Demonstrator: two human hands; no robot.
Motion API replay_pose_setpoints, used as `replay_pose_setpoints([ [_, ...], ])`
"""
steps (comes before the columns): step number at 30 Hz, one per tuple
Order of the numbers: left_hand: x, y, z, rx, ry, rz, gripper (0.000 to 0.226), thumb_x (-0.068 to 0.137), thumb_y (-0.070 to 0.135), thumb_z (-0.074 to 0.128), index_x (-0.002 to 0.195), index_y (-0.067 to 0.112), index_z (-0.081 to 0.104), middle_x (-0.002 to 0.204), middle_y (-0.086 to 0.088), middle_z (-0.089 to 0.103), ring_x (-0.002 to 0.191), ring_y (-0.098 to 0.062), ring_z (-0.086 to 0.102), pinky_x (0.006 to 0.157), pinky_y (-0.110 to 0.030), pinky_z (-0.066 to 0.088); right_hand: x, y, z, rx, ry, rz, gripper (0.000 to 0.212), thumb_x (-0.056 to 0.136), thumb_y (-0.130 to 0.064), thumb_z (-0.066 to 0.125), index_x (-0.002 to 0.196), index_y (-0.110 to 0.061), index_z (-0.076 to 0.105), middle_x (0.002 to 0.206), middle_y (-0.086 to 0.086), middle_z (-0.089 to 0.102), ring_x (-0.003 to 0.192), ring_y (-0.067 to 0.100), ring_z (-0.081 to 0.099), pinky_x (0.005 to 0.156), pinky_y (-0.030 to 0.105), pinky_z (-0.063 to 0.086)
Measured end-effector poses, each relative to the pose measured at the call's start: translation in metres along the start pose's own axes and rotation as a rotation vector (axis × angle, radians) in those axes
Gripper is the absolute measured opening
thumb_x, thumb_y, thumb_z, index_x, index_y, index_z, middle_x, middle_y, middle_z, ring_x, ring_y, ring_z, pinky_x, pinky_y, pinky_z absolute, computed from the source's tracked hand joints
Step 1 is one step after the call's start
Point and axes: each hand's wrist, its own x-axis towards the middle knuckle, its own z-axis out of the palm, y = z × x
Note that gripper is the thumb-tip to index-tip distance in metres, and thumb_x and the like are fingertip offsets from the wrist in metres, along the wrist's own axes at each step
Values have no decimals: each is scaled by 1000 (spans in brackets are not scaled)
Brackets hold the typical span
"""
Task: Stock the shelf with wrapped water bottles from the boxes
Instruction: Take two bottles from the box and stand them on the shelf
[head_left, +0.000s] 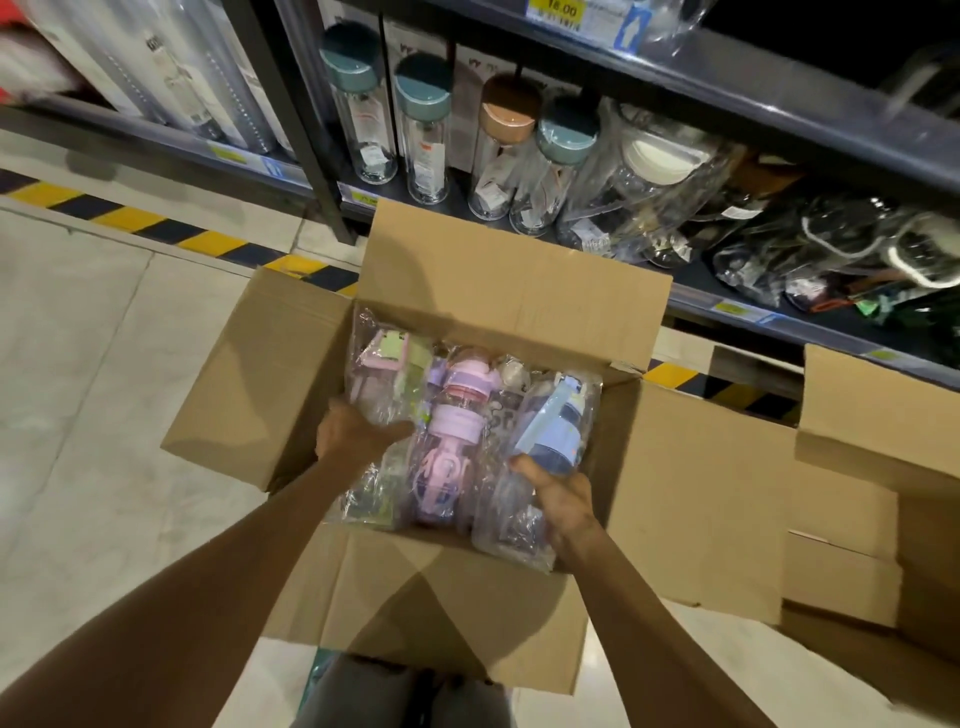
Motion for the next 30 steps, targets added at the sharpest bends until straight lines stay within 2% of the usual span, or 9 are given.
replay_pose_setpoints([
  [3, -29, 5, -38, -275, -51, 58, 91, 55, 36, 89, 129, 0, 50, 115, -18, 63, 106, -31, 60, 83, -35, 50, -33, -11, -29, 20, -37, -99, 32, 66, -22, 83, 93, -12, 68, 85, 3, 72, 72, 17, 67, 70, 30, 54],
  [7, -81, 19, -103, -403, -184, 53, 96, 22, 60, 86, 93, -1, 64, 73, -5, 55, 71, -18, 52, 64, -28, 38, -95, -34, -69, 14, -72, -222, 57, 61, -18, 85, 111, -3, 63, 95, 13, 72, 78, 22, 71, 59, 27, 56],
  [13, -201, 93, -210, -551, -285, 322, 12, 77, 3, 71, 85, 10, 65, 63, 11, 68, 60, 3, 62, 62, -19, 42, -223, -113, -129, -17, -126, -429, 64, 62, -13, 87, 116, -4, 52, 101, 13, 69, 83, 18, 71, 59, 22, 53],
  [17, -279, 154, -294, -632, -259, 494, 43, 65, 22, 84, 100, 11, 60, 83, -4, 65, 80, -20, 64, 67, -23, 51, -327, -192, -164, -3, -175, -647, 62, 72, -11, 81, 122, -11, 45, 103, 5, 66, 86, 16, 66, 58, 13, 50],
  [19, -320, 185, -337, -671, -220, 600, 57, 63, 24, 85, 111, 10, 59, 97, -4, 69, 90, -18, 66, 67, -14, 51, -379, -231, -183, -9, -178, -772, 61, 74, -13, 80, 123, -14, 44, 105, 0, 63, 88, 7, 60, 59, 11, 46],
  [22, -379, 227, -398, -681, -122, 741, 83, 36, 51, 79, 109, 17, 60, 103, -1, 68, 94, -14, 65, 83, -26, 51, -457, -281, -208, -15, -166, -940, 57, 72, -13, 81, 120, -17, 49, 105, -1, 64, 89, 9, 61, 62, 12, 46],
  [24, -413, 251, -436, -694, -61, 838, 83, 36, 52, 80, 110, 20, 61, 106, -2, 69, 97, -16, 66, 89, -33, 52, -508, -310, -224, -2, -151, -1043, 52, 73, -10, 80, 113, -19, 48, 98, -8, 61, 83, 2, 57, 54, 6, 43],
  [27, -473, 284, -487, -683, -32, 956, 64, 54, 34, 86, 110, 17, 60, 91, 11, 71, 81, 5, 66, 67, -7, 48, -575, -346, -248, 41, -134, -1181, 51, 71, -9, 81, 109, -20, 47, 100, -7, 61, 82, 0, 55, 54, 6, 44],
  [30, -520, 312, -528, -682, 27, 1049, 59, 60, 27, 87, 110, 17, 58, 88, 15, 67, 83, 1, 64, 61, -5, 42, -630, -373, -270, 86, -155, -1277, 66, 66, -21, 85, 120, -20, 48, 106, -9, 61, 91, 4, 58, 64, 18, 45],
])
